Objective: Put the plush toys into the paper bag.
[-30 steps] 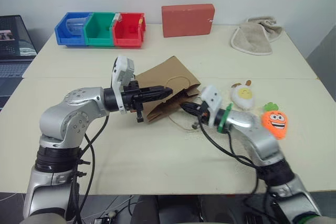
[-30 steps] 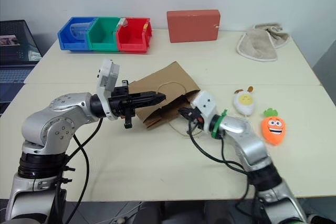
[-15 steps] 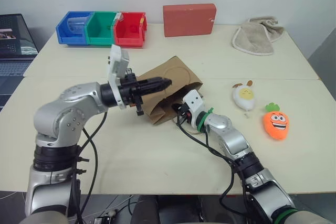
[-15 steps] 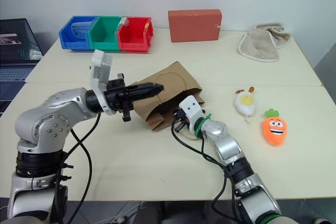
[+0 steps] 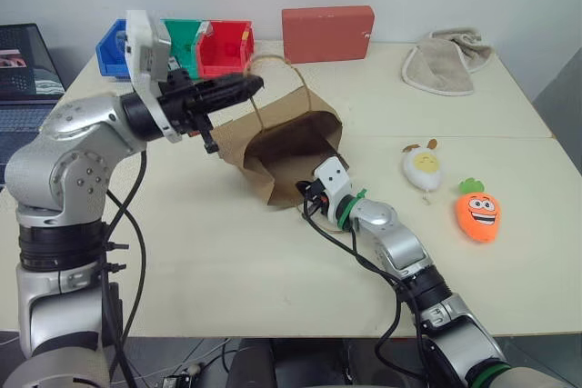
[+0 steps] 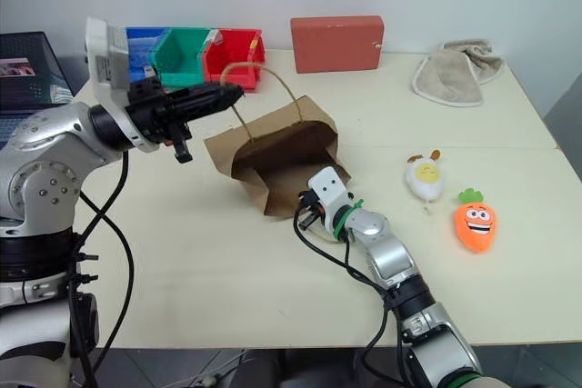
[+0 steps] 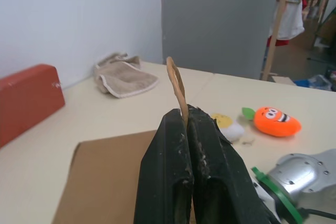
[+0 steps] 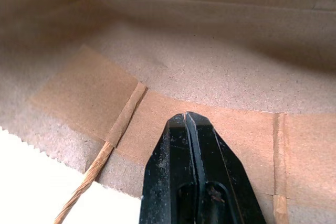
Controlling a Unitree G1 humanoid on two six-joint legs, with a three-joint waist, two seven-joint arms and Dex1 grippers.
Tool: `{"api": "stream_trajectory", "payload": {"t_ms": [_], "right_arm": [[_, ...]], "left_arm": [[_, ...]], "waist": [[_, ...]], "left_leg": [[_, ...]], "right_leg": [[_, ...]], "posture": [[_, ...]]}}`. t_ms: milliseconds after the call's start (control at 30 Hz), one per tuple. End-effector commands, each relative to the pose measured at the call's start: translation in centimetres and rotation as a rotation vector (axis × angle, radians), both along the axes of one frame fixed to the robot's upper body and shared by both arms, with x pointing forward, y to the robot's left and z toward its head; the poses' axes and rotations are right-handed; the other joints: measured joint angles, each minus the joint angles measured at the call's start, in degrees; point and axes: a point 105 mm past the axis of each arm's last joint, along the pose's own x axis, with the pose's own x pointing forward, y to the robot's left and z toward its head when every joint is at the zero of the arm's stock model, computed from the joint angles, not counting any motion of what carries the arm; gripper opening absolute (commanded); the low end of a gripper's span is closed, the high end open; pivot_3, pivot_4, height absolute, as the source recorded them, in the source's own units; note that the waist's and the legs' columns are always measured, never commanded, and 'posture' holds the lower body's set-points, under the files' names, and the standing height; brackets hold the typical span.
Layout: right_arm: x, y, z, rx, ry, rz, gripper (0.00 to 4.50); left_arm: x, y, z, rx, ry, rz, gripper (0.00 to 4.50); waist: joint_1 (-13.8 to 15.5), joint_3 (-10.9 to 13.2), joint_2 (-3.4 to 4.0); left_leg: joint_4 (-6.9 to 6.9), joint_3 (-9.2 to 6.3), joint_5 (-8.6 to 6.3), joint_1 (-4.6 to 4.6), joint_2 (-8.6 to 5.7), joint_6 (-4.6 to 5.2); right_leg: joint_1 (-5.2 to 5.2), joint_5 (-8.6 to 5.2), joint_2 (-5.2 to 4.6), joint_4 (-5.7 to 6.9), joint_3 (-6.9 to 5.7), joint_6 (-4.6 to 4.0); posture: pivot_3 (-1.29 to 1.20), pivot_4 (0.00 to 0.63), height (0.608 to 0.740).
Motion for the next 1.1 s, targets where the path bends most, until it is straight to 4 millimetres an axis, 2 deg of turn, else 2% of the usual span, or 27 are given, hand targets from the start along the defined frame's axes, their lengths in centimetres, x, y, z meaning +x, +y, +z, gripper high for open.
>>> {"api": "stream_trajectory", "payload": {"t_ms": [33, 267, 400, 533, 767, 933, 1000, 1033, 1100], "right_arm": [[0.1, 0.1, -0.1, -0.014, 0.005, 0.007, 0.02], [0.3, 0.0, 0.1, -0.013, 0.000, 0.004, 0.02], [0.3, 0.2, 2.3, 0.044, -0.061, 0.019, 0.02], [0.1, 0.0, 4.1, 0.098, -0.097, 0.028, 0.02], [-3.6, -0.5, 7.4, 0.066, -0.168, 0.211, 0.02], [-5.8, -2.1, 9.4, 0.044, -0.193, 0.297, 0.02], [-6.9, -4.2, 10.7, 0.006, -0.226, 0.333, 0.02], [-7.3, -5.6, 11.3, -0.012, -0.231, 0.337, 0.18], [-7.6, -6.9, 11.7, -0.028, -0.228, 0.336, 0.54]], "left_arm": [[-0.7, -0.5, 2.7, -0.019, -0.130, -0.007, 0.00], [-0.5, -1.0, 2.8, -0.039, -0.150, 0.003, 0.00], [-1.1, -1.8, -0.4, 0.061, -0.090, -0.050, 0.00], [-1.3, -2.0, -1.2, 0.062, -0.070, -0.066, 0.00], [-2.0, -2.9, -2.9, 0.101, -0.034, -0.111, 0.00], [-2.2, -3.3, -3.5, 0.107, -0.020, -0.128, 0.00], [-2.2, -3.5, -4.0, 0.115, -0.012, -0.131, 0.00], [-2.2, -3.6, -4.2, 0.118, -0.007, -0.133, 0.00], [-2.2, -3.6, -4.3, 0.121, -0.003, -0.135, 0.00]], "waist": [[0.0, 0.0, 0.00], [-0.2, 0.0, 0.00], [-0.3, 0.0, 0.00], [-0.4, 0.0, 0.00], [-0.3, 0.0, 0.00], [0.0, 0.0, 0.00], [0.2, 0.0, 0.03], [0.3, 0.0, 0.02], [0.6, 0.0, 0.01]], "left_leg": [[0.01, -0.01, 0.00, -0.02, 0.00, 0.00], [-0.01, 0.00, 0.00, -0.03, 0.00, 0.00], [-0.01, 0.02, 0.00, -0.04, 0.00, 0.00], [0.01, -0.04, 0.01, -0.20, 0.00, -0.01], [-0.04, -0.10, 0.00, -0.48, -0.01, -0.01], [-0.02, -0.10, 0.00, -0.50, -0.01, 0.00], [0.01, -0.10, 0.00, -0.50, -0.01, 0.00], [0.01, -0.09, 0.00, -0.52, -0.05, 0.00], [0.04, -0.08, 0.00, -0.54, -0.10, 0.00]], "right_leg": [[0.00, 0.00, 0.00, 0.00, -0.01, 0.00], [-0.05, 0.00, 0.00, 0.03, 0.00, 0.00], [-0.05, 0.00, -0.01, 0.04, 0.02, 0.00], [-0.18, 0.00, 0.00, 0.05, -0.03, 0.00], [-0.44, 0.02, -0.01, 0.04, -0.09, 0.01], [-0.44, 0.02, -0.02, 0.03, -0.08, 0.01], [-0.44, 0.02, -0.01, 0.04, -0.08, 0.01], [-0.44, 0.02, -0.03, 0.04, -0.06, 0.01], [-0.41, 0.02, -0.07, -0.01, -0.06, 0.01]], "posture": [[0.00, 0.150, 0.740], [0.00, 0.150, 0.740], [0.00, 0.150, 0.740], [0.00, 0.150, 0.740], [0.00, 0.150, 0.740], [0.00, 0.150, 0.740], [0.00, 0.150, 0.740], [0.00, 0.150, 0.740], [0.00, 0.150, 0.740]]}}
